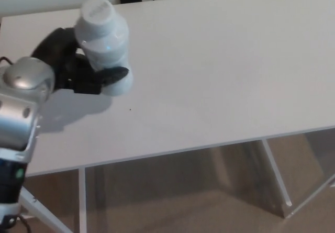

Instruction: The robot picks up a bottle from a person using its left hand and walk towards the table in frontand put the bottle on the table.

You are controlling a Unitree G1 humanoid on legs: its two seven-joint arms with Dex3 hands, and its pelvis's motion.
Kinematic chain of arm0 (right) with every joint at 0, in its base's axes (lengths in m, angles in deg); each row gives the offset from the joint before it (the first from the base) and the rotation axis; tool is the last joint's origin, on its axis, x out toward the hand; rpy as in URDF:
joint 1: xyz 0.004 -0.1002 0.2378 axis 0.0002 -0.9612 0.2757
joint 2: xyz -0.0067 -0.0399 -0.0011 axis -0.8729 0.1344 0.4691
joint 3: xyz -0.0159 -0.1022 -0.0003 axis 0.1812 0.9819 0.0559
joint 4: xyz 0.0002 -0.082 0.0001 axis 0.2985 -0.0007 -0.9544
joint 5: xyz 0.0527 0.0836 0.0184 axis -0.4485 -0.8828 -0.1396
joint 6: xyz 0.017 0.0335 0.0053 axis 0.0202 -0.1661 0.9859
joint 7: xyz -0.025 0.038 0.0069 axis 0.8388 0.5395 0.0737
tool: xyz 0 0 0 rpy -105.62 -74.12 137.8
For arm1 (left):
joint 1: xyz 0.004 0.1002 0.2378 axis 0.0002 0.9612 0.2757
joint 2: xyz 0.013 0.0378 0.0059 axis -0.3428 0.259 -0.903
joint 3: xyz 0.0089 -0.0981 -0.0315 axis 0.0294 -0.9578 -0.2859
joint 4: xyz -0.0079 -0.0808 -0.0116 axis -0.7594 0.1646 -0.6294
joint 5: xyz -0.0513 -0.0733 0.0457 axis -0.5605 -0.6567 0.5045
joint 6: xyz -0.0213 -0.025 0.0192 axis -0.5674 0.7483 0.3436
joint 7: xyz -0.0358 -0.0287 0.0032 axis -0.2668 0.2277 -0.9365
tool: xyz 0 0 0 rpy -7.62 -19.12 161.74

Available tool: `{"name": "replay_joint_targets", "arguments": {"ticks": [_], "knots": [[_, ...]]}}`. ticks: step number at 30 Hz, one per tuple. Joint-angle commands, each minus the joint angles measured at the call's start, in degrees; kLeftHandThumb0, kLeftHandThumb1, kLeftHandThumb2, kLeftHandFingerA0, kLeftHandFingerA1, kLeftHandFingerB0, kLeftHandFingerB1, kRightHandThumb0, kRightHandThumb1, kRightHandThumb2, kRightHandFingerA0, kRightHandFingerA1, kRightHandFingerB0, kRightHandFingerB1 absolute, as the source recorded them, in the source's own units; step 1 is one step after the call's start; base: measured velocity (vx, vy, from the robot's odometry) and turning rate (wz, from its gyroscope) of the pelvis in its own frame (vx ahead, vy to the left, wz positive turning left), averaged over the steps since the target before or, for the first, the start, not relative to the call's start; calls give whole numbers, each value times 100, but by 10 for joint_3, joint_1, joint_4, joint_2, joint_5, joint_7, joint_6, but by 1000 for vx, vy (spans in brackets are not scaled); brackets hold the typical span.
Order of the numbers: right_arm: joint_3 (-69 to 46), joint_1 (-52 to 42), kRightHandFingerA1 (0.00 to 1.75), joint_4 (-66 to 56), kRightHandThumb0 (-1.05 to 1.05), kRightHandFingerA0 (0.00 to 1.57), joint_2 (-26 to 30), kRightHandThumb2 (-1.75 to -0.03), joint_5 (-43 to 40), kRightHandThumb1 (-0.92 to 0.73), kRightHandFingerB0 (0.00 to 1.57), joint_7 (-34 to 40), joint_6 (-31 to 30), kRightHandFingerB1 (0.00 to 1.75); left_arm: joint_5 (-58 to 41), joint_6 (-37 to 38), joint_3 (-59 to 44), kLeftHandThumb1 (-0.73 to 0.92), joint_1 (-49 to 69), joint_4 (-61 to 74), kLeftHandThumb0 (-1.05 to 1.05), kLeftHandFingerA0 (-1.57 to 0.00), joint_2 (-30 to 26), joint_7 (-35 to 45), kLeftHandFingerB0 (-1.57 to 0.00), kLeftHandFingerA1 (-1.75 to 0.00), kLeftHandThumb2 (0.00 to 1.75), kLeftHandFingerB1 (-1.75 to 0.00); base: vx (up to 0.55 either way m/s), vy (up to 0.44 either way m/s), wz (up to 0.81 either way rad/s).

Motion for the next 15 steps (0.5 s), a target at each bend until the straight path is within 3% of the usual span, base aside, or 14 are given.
{"name": "replay_joint_targets", "arguments": {"ticks": [1, 2, 15], "knots": [[3, -8, 44, -5, -41, 74, 10, -60, 3, -67, 59, -3, 7, 39, 34, 70, 31, 72, -15, -29, -27, -119, 10, -24, -84, -111, 61, -83, 0, 0, 0], [1, -7, 43, -1, -41, 74, 8, -59, 1, -66, 58, 0, 4, 39, 36, 66, 40, 72, -16, -45, -27, -121, 22, -27, -88, -108, 61, -75, 0, 0, 0], [2, 3, 43, -6, -42, 73, 8, -59, 1, -65, 57, -4, -1, 39, 61, 106, 83, 76, -19, -94, -27, -124, 60, -40, -85, -105, 62, -90, 0, 0, 0]]}}
